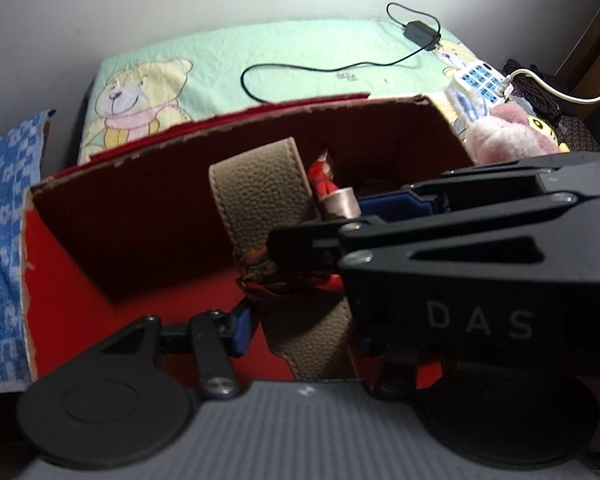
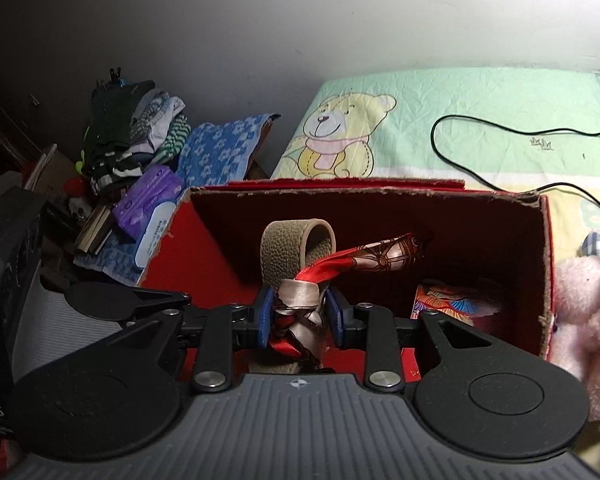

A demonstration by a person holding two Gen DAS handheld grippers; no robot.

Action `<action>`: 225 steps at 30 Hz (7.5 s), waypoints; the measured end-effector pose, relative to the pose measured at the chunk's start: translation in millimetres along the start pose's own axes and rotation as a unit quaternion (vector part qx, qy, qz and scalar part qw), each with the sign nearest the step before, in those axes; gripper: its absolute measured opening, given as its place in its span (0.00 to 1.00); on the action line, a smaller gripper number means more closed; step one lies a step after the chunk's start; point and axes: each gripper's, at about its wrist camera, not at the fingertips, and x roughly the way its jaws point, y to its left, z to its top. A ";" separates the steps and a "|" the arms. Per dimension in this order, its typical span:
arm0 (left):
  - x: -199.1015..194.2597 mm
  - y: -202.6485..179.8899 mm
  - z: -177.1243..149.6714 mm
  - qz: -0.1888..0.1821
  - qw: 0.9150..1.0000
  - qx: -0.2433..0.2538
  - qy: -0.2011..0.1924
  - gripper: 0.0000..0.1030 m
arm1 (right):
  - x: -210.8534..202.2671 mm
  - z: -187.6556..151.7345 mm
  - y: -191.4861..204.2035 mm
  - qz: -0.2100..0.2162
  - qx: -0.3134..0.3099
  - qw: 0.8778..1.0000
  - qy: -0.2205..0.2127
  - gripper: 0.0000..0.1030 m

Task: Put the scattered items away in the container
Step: 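Carry the strap over the cardboard box and lower it inside, then open the right gripper to release the strap beside the gift box, then withdraw the right gripper from the cardboard box, then move the open right gripper past the box to the brown pine cone, then close the right gripper on the brown pine cone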

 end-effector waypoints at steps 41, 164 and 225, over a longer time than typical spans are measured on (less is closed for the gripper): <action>51.1 -18.4 12.9 -0.018 0.996 0.021 0.085 0.57 | 16.7 -15.3 -40.8 -0.016 0.098 0.995 -0.002 0.32; -74.7 -41.5 -67.5 0.218 0.969 -0.061 -0.097 0.87 | -80.2 -86.4 29.2 -0.070 0.041 0.985 -0.155 0.33; -33.9 -55.6 -204.9 -0.015 0.996 -0.076 0.035 0.61 | -26.8 -173.8 6.6 0.145 0.011 0.978 0.146 0.41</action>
